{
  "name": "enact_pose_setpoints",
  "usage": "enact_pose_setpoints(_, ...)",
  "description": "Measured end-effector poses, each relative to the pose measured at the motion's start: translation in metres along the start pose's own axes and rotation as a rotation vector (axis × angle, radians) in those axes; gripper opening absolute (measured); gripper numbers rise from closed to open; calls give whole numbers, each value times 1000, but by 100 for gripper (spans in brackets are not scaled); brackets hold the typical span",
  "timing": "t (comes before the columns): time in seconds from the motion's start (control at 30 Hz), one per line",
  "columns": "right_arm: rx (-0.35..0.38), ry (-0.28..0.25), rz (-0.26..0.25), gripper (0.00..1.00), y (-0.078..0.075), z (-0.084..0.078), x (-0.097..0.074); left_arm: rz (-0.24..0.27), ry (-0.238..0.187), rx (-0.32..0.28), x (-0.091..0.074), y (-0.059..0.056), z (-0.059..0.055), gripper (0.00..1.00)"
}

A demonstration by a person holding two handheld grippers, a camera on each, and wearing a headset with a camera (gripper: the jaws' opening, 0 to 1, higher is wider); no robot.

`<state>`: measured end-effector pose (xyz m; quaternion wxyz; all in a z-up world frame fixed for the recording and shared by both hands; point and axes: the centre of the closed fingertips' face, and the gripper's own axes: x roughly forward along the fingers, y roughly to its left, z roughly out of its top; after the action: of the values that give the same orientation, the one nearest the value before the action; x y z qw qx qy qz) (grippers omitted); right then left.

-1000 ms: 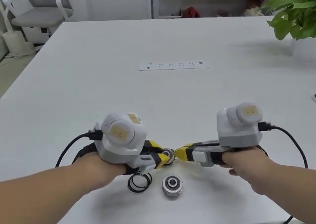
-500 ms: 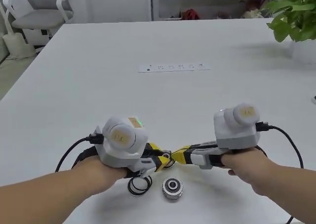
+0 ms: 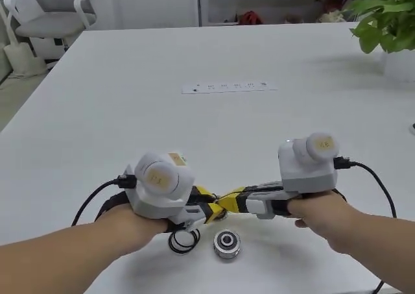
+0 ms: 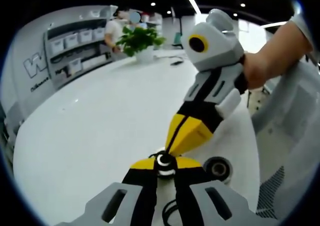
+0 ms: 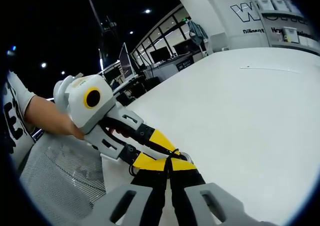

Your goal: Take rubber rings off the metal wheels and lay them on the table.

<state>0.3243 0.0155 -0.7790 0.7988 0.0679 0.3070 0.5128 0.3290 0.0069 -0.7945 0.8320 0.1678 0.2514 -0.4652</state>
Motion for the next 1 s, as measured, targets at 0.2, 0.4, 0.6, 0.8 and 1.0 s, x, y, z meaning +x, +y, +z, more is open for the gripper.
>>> enact_pose_setpoints(0.2, 25, -11, -29, 0, -10, -2, -6, -2, -5, 8, 0, -1, 0, 13)
enact_pose_setpoints(0.4, 35, -11, -34, 0, -10, -3, -7, -16, -2, 41, -1, -2, 0, 14)
enact_pose_setpoints(0.6, 42, -15, -30, 0, -9, -3, -7, -41, -7, 26, -7, -3, 4, 20)
enact_pose_setpoints(0.8, 50, -23, -18, 0, -5, 1, -7, -44, -25, 48, -18, -5, 6, 30)
enact_pose_setpoints(1.0, 61, -34, -10, 0, -4, 4, -8, -48, -49, 46, -30, -3, 9, 34)
